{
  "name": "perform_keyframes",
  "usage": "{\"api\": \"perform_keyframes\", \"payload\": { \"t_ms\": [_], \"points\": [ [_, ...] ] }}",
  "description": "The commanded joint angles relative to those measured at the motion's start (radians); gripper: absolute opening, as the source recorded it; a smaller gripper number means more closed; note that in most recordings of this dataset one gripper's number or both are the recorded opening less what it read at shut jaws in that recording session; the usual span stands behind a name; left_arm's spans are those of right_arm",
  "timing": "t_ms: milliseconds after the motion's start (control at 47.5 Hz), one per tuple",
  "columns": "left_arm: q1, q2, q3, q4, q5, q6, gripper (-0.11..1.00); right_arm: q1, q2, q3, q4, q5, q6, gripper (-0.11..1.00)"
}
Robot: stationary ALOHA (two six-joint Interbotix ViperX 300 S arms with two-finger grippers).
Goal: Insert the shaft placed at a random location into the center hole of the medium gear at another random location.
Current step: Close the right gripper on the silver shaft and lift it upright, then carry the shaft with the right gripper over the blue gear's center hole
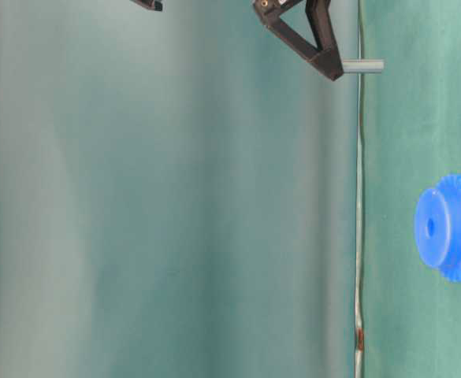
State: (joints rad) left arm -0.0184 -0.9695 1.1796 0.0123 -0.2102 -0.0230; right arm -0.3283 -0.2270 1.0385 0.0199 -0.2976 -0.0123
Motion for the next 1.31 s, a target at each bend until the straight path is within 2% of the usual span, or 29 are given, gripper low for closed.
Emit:
{"api": "perform_keyframes", "payload": {
  "t_ms": [0,316,611,947,1284],
  "points": [
    [-0.002,0.003,-0.026,0.002,-0.006,-0.003,0.0,0.014,-0.014,-0.025,0.009,-0.009,0.011,0.14],
    [-0.002,0.003,-0.026,0.002,-0.009,-0.003,0.0,0.089,0.055,-0.094,0.06,-0.043,0.011,0.14],
    [-0.002,0.003,-0.028,0.002,-0.009,-0.003,0.0,0.149,0.179,-0.25,0.061,-0.034,0.011,0.14],
    [-0.003,0.003,-0.028,0.002,-0.005,-0.002,0.0,0.204,0.275,-0.382,0.061,-0.011,0.011,0.14],
    [-0.002,0.003,-0.026,0.002,-0.005,-0.003,0.0,0.21,0.318,-0.419,0.063,0.003,0.011,0.14]
  ]
}}
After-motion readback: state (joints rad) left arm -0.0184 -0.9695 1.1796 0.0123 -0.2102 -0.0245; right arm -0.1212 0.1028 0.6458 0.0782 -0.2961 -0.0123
